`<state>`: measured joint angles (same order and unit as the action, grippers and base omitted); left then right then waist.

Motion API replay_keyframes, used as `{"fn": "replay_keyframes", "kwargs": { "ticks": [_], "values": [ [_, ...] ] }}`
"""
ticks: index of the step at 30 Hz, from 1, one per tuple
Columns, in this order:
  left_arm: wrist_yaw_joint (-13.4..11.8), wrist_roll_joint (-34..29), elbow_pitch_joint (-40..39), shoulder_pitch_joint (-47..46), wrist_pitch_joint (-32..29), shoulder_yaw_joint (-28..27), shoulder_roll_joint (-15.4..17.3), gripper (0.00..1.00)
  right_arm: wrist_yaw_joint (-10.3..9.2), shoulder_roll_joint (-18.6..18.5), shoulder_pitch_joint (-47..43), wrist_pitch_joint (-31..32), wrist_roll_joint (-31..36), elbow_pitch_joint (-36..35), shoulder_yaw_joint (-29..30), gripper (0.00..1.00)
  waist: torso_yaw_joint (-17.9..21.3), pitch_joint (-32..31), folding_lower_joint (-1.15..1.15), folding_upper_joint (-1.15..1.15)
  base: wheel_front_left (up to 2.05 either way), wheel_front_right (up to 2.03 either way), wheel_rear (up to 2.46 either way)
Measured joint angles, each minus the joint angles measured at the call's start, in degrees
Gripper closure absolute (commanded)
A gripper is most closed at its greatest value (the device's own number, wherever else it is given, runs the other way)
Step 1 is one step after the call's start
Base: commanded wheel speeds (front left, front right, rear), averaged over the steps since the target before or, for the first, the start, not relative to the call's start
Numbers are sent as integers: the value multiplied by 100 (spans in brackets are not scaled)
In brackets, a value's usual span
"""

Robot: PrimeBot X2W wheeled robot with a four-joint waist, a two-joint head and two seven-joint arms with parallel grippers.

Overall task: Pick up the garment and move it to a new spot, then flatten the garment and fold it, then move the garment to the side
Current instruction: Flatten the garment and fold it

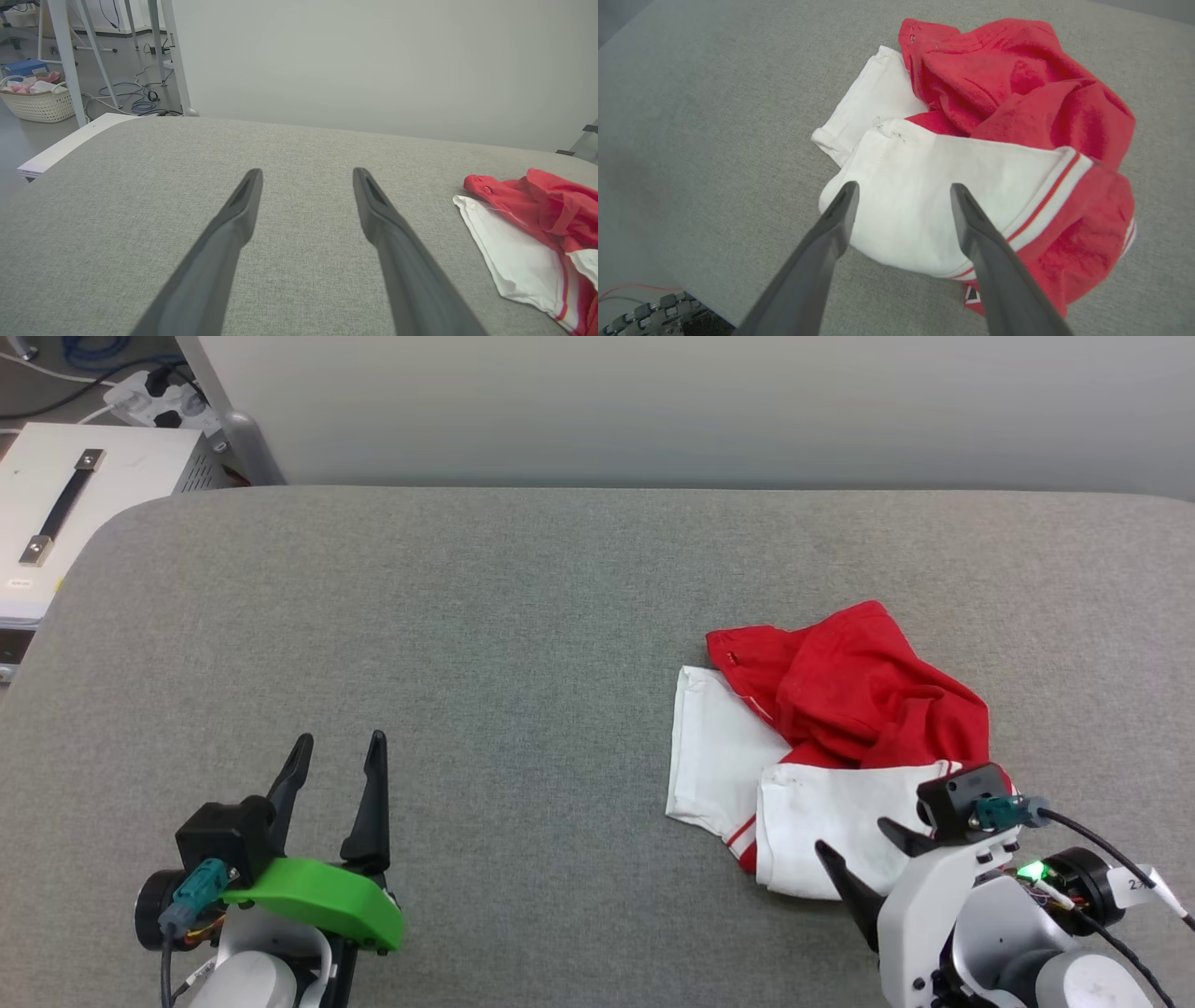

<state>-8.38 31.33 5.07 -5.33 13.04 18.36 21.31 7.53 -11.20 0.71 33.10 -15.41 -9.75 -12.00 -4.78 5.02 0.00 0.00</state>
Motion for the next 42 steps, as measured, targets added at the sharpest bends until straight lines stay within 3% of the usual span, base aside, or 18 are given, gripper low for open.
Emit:
{"fn": "replay_keyframes", "kwargs": {
  "ticks": [9,14,23,24,26,27,34,42],
  "values": [
    [-1,0,-9,-19,48,-3,-31,0,0,-512,-32,977,-230,-203,-886,0,-38,226,0,0,0,0,0],
    [15,0,18,-92,63,1,-110,0,0,-623,265,1087,-249,-21,-1202,0,-86,409,0,0,0,0,0],
    [118,-1,176,-197,113,-9,-197,0,0,-742,714,994,-19,579,-1262,0,-137,633,0,0,0,0,0],
    [133,-1,186,-210,113,-13,-201,0,0,-734,738,993,-23,645,-1266,16,-134,645,0,0,0,0,0],
    [159,-2,196,-254,114,-19,-215,0,0,-708,799,973,-23,792,-1271,67,-125,666,0,0,0,0,0],
    [160,-3,200,-275,118,-19,-220,0,0,-700,812,965,-24,836,-1268,100,-124,676,0,0,0,0,0],
    [218,-19,309,-353,157,-26,-279,0,0,-592,877,727,-69,929,-1092,100,-145,711,0,0,0,0,0],
    [235,-59,374,-321,163,-70,-328,0,0,-33,619,238,-18,303,-73,100,-84,544,0,0,0,0,0]
  ]
}}
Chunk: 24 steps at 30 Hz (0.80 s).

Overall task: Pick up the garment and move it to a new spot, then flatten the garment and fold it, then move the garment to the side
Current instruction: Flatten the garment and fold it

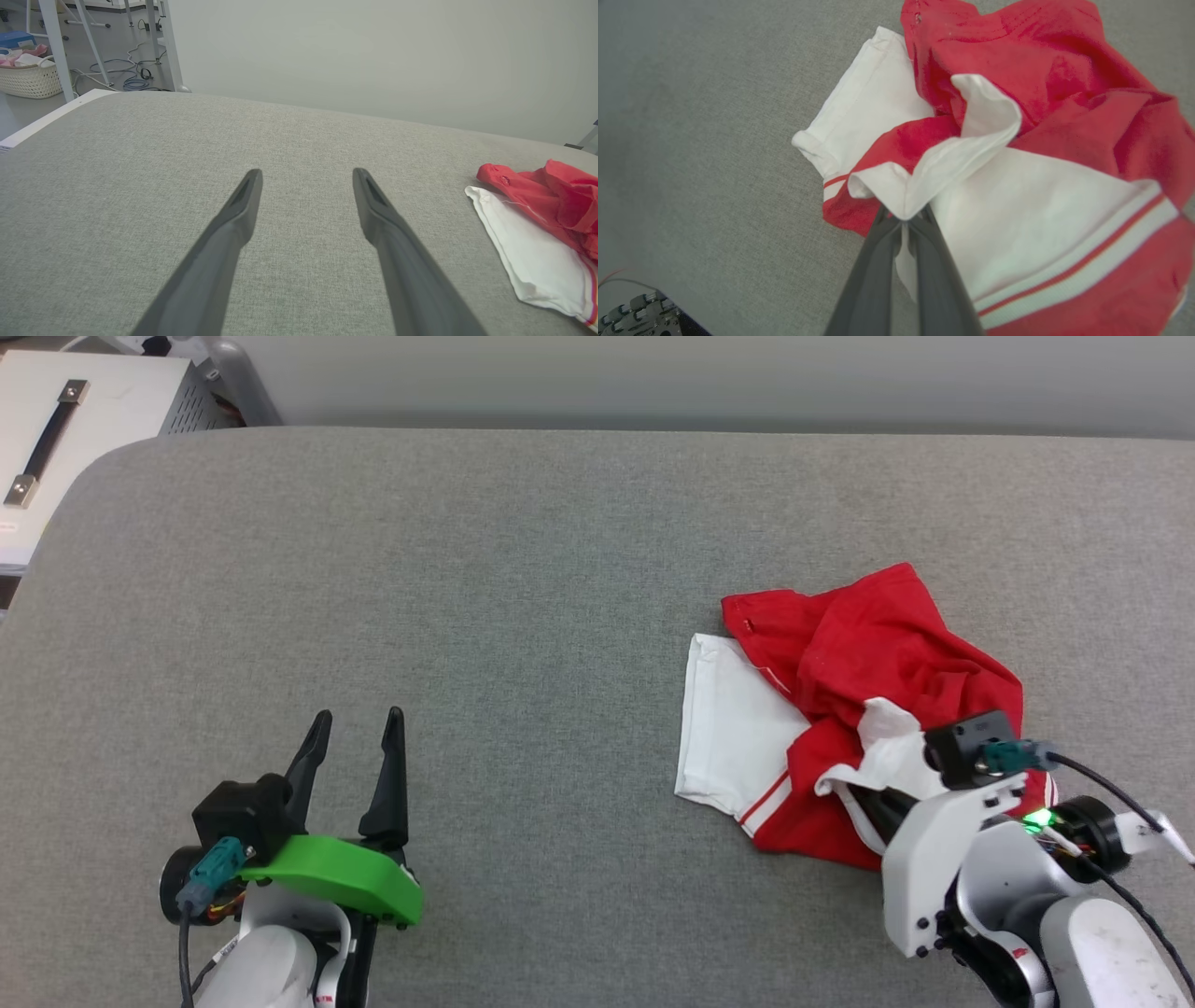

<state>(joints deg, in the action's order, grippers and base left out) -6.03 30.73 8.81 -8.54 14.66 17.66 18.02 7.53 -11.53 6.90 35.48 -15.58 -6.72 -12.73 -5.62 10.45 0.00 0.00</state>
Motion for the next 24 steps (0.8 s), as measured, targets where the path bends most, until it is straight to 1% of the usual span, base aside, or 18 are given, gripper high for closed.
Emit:
{"fn": "replay_keyframes", "kwargs": {
  "ticks": [2,6,10,13,17,22,23,24],
  "values": [
    [0,-1,2,3,0,2,-3,0,0,151,-123,-82,15,-78,360,100,24,-53,0,0,0,0,0],
    [2,-19,-5,7,0,19,-8,0,0,454,-352,-254,123,-154,1321,100,61,-140,0,0,0,0,0],
    [2,-20,-13,10,0,26,-7,0,0,632,-524,-318,245,-43,2228,100,69,-159,0,0,0,0,0],
    [2,-20,-20,13,0,30,-4,0,0,749,-583,-356,287,203,2819,100,68,-133,0,0,0,0,0],
    [2,-20,-23,14,0,37,-1,0,0,806,-587,-410,393,634,3418,100,65,-76,0,0,0,0,0],
    [2,-20,-23,12,0,42,20,0,0,839,-533,-668,795,1183,4108,100,49,9,0,0,0,0,0],
    [2,-20,-23,12,0,43,24,0,0,838,-478,-733,801,1315,4203,90,46,26,0,0,0,0,0],
    [2,-20,-22,10,0,44,29,0,0,840,-421,-818,845,1407,4258,54,43,41,0,0,0,0,0]
  ]
}}
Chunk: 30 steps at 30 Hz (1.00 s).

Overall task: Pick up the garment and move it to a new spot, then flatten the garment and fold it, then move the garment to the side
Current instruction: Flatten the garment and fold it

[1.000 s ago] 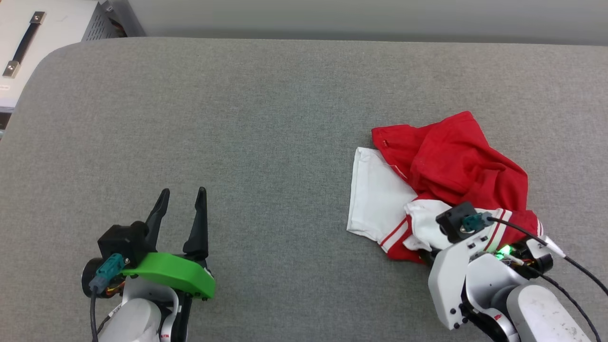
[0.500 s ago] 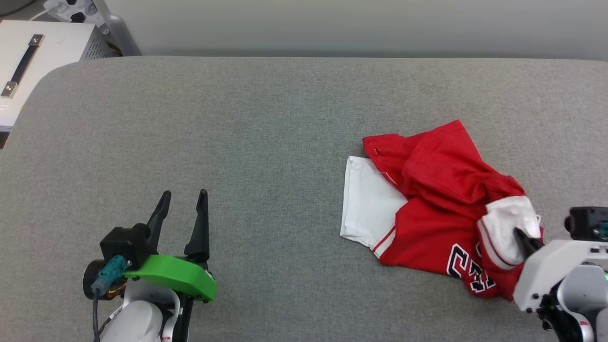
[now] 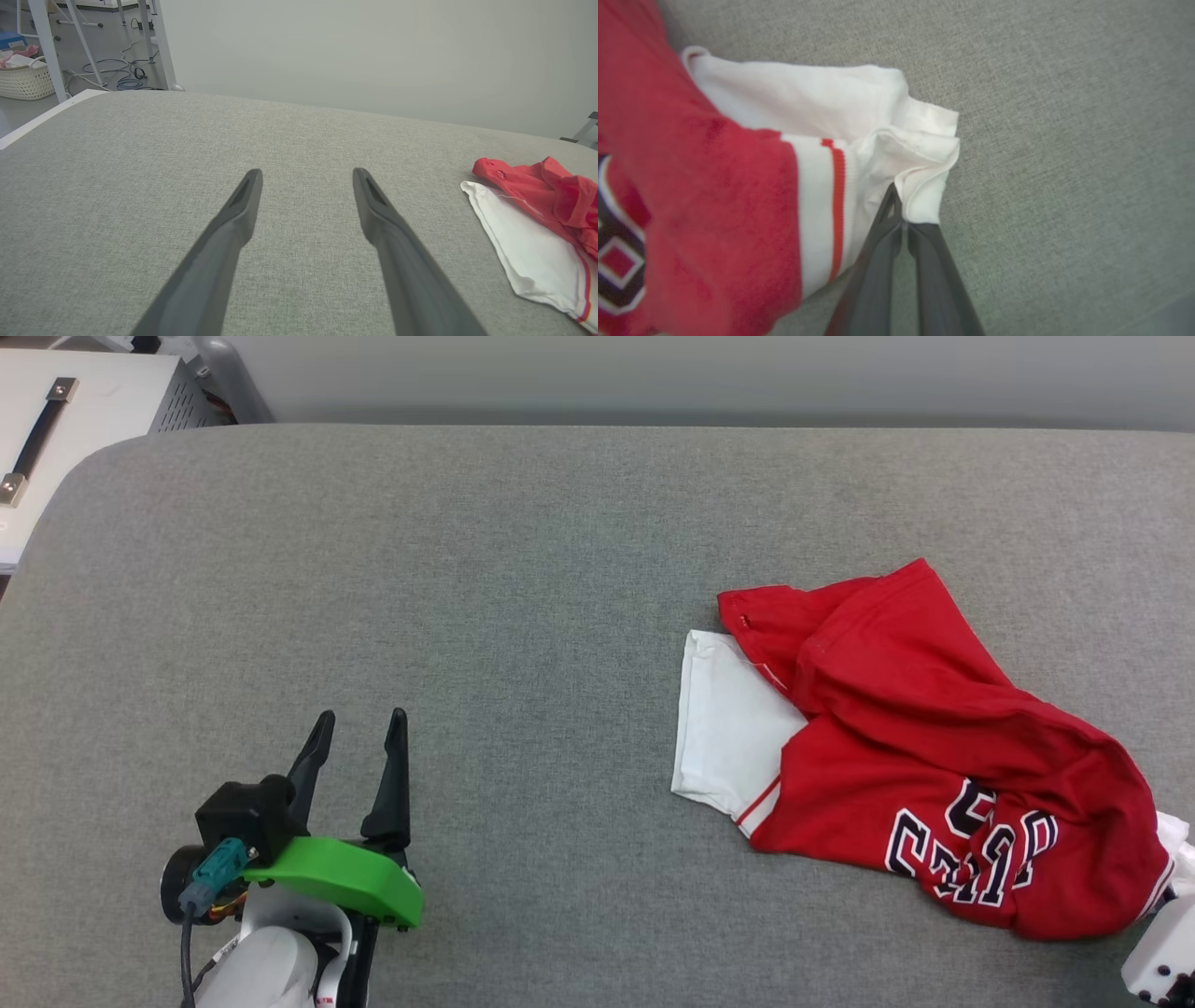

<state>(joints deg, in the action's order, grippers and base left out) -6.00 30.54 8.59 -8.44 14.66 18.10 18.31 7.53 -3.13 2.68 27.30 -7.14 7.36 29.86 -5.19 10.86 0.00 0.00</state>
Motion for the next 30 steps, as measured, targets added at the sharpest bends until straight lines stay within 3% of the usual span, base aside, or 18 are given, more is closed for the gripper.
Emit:
{"fn": "replay_keyframes", "kwargs": {
  "ticks": [1,8,16,30],
  "values": [
    [0,0,1,-3,-1,3,2,0,0,0,59,-102,2,83,22,0,-5,11,0,0,0,0,0],
    [-2,1,18,-3,-4,16,26,0,0,12,348,-979,2,261,-55,0,-8,-30,0,0,0,0,0],
    [-40,2,4,22,-53,30,74,0,0,12,443,-2011,-19,-58,-549,0,7,-255,0,0,0,0,0],
    [-171,-9,-162,120,-382,168,189,0,0,20,65,-2490,-371,-905,-2082,0,106,-643,0,0,0,0,0]
  ]
}}
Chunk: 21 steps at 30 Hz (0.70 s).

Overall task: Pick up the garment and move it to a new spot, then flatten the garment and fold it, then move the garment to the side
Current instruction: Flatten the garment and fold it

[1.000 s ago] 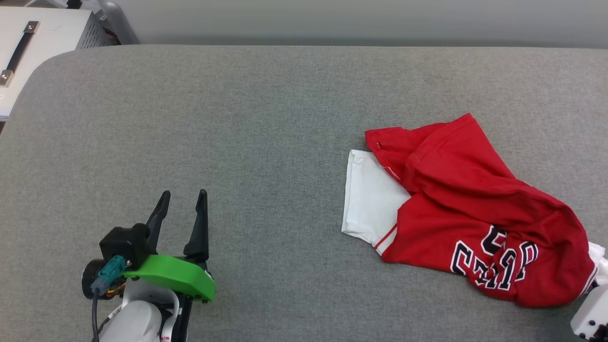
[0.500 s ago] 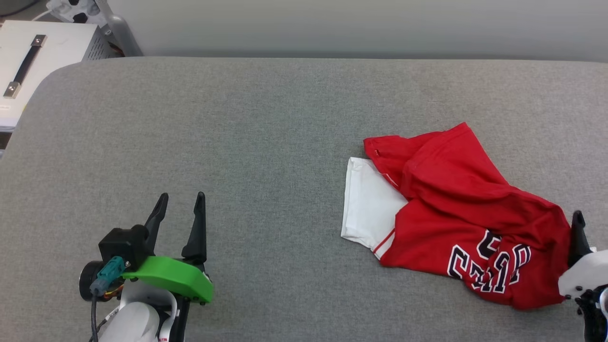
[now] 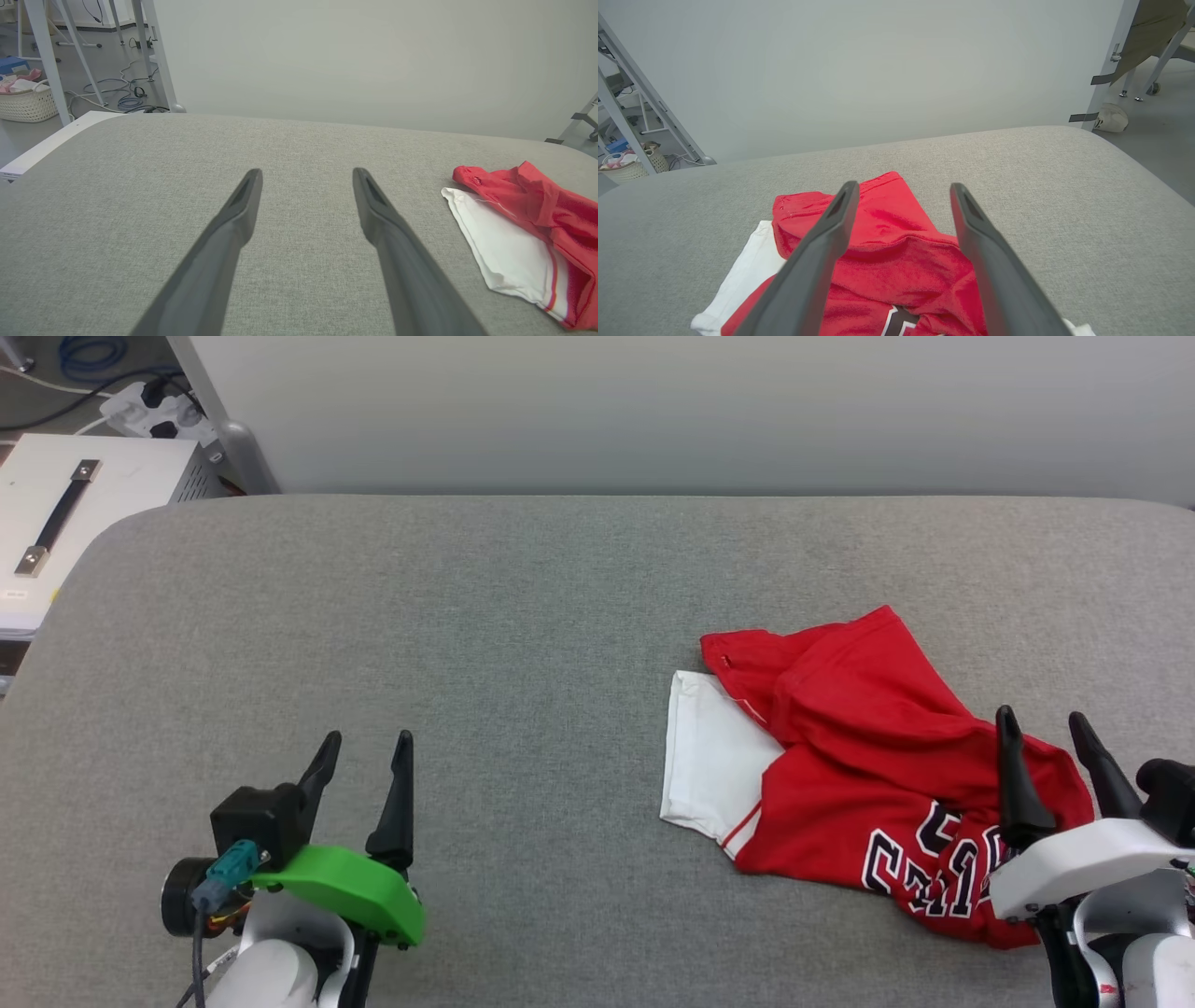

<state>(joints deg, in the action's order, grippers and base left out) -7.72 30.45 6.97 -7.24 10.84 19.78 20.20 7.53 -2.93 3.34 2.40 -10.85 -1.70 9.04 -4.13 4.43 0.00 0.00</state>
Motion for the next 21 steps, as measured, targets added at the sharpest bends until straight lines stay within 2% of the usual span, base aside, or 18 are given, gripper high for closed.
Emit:
{"fn": "replay_keyframes", "kwargs": {
  "ticks": [7,12,21],
  "values": [
    [65,-76,-32,-417,-604,305,4,0,0,11,-197,-100,-42,-378,-500,0,202,-27,0,0,0,0,0],
    [254,-77,3,-955,-1274,650,-47,0,0,10,-238,-114,-75,-628,-658,0,422,3,0,0,0,0,0],
    [811,-248,491,-2184,-2569,1496,-408,0,0,9,-322,-107,-52,-971,-792,0,796,299,0,0,0,0,0]
  ]
}}
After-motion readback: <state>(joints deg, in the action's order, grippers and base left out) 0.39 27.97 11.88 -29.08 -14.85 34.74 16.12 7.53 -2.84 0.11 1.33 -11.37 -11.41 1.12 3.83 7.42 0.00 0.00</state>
